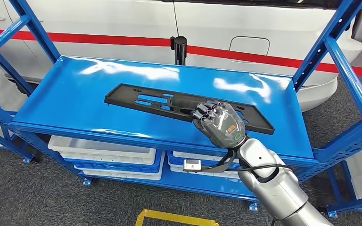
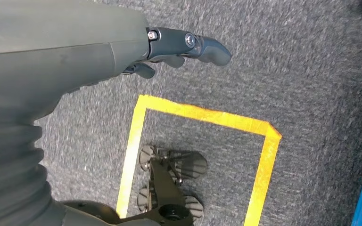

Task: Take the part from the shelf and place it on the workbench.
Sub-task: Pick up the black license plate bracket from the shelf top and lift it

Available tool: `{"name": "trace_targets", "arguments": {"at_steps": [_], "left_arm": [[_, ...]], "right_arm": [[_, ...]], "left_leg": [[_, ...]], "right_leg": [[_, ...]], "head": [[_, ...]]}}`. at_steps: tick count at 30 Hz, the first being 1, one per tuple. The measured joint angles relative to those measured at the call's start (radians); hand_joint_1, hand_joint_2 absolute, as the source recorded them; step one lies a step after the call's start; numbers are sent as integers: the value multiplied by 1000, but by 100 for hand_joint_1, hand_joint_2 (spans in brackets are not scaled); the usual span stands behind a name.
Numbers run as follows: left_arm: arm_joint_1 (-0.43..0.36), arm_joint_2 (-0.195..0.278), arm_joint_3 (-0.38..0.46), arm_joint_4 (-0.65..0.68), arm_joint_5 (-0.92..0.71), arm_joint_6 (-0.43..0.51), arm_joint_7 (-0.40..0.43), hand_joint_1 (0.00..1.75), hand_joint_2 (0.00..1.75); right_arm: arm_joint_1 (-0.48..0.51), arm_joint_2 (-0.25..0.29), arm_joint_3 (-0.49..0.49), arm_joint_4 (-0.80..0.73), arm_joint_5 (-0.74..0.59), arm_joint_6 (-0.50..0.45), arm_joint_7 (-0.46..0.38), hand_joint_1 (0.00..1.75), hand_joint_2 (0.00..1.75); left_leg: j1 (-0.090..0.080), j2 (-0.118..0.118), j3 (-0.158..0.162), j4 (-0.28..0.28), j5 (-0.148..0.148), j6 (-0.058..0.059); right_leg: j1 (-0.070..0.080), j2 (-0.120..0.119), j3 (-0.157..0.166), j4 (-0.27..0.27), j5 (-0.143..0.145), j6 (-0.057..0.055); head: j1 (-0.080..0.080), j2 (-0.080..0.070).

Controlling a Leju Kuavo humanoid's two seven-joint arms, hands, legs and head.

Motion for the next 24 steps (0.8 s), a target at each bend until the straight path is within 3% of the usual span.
{"name": "trace_targets", "arguments": {"at_steps": [3,5,6,8,10,11,14,16,18,20,21,22,24], "left_arm": [[-2,-1,0,0,-3,-4,-1,0,175],[-2,-2,0,0,-6,-6,-2,0,175],[-2,-2,0,0,-6,-6,-2,0,175],[-2,-3,0,0,-7,-8,-4,0,175],[-3,-4,0,0,-7,-10,-5,0,175],[-3,-4,0,0,-7,-10,-6,0,175],[-2,-4,0,0,-8,-11,-8,0,175],[0,-3,0,0,-8,-10,-9,0,175],[0,-4,0,0,-8,-10,-9,0,175],[0,-4,0,0,-8,-10,-9,0,175],[0,-4,0,0,-8,-10,-9,0,175],[1,-4,0,0,-8,-10,-9,0,175],[0,-4,0,0,-8,-11,-9,0,175]], "right_arm": [[6,-2,-8,-1,1,2,1,169,175],[14,-4,-10,-1,2,4,2,169,175],[16,-5,-10,-1,2,5,2,169,175],[16,-6,-12,-1,2,9,2,169,175],[15,-7,-13,-2,3,11,3,169,175],[13,-7,-13,-2,3,12,3,169,175],[11,-7,-14,-3,5,15,3,169,175],[10,-6,-13,-3,5,16,3,169,175],[10,-6,-13,-3,5,16,3,169,175],[10,-6,-13,-3,5,16,3,169,175],[11,-6,-13,-3,5,17,3,169,175],[11,-6,-13,-3,5,17,3,169,175],[11,-6,-12,-3,5,17,3,169,175]], "left_leg": [[-2,2,-12,-9,17,12],[-3,2,-26,-8,26,12],[-3,1,-32,-7,30,10],[-3,0,-44,-4,39,4],[-6,-1,-54,3,45,-5],[-8,-1,-59,10,47,-9],[-7,-2,-70,22,51,-20],[-1,-3,-82,40,30,-30],[4,-3,-114,134,-49,-42],[9,-3,-157,273,-133,-53],[11,-3,-163,311,-147,-55],[13,-3,-155,323,-147,-56],[15,-3,-81,232,-105,-52]], "right_leg": [[-2,-1,-71,169,-93,-14],[-4,-1,-101,261,-130,-9],[-5,-1,-90,256,-126,-1],[-9,-3,-7,131,-89,18],[-10,-3,72,8,-58,22],[-9,-3,88,-21,-52,20],[-13,0,77,-21,-44,4],[-20,-1,71,-21,-35,-12],[-20,-3,62,-21,-25,-24],[-17,-5,50,-20,-15,-30],[-16,-5,44,-19,-11,-29],[-16,-4,40,-19,-8,-27],[-15,-4,35,-18,-3,-22]], "head": [[2,0],[3,0],[3,0],[4,0],[3,0],[3,0],[1,0],[0,0],[0,0],[0,0],[0,0],[-1,0],[-1,0]]}}
